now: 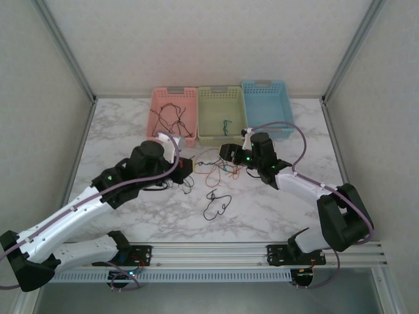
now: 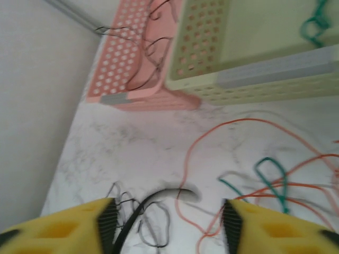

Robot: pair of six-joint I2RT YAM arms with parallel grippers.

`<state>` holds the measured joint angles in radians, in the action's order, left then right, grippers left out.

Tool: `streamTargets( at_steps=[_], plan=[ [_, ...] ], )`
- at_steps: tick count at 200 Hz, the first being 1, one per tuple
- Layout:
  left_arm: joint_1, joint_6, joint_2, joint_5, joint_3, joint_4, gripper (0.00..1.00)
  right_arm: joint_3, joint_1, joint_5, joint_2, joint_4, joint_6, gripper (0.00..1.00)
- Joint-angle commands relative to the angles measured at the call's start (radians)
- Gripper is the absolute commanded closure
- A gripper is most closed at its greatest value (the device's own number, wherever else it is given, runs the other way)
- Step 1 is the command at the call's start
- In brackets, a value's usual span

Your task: Untangle the cables

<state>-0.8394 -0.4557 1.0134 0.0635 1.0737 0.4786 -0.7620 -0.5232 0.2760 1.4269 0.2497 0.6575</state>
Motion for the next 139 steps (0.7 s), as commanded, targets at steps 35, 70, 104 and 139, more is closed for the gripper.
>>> streamTargets(
  at_steps=[35, 70, 104, 139],
  plan=[
    [0.204, 0.102, 0.155, -0.093, 0.309, 0.079, 1.00, 0.008, 0.028, -0.201, -0.135, -0.134, -0.128, 0.30],
    [0.316, 0.152, 0.309, -0.108, 0.423, 0.057, 1.00, 0.082, 0.046, -0.197, -0.201, -0.140, -0.138, 0.31],
    [0.407, 0.186, 0.517, -0.065, 0.520, -0.017, 1.00, 0.113, 0.049, -0.180, -0.238, -0.161, -0.148, 0.31],
    [0.477, 0.164, 0.745, -0.007, 0.640, -0.043, 1.00, 0.121, 0.051, -0.184, -0.288, -0.196, -0.172, 0.31]
  ],
)
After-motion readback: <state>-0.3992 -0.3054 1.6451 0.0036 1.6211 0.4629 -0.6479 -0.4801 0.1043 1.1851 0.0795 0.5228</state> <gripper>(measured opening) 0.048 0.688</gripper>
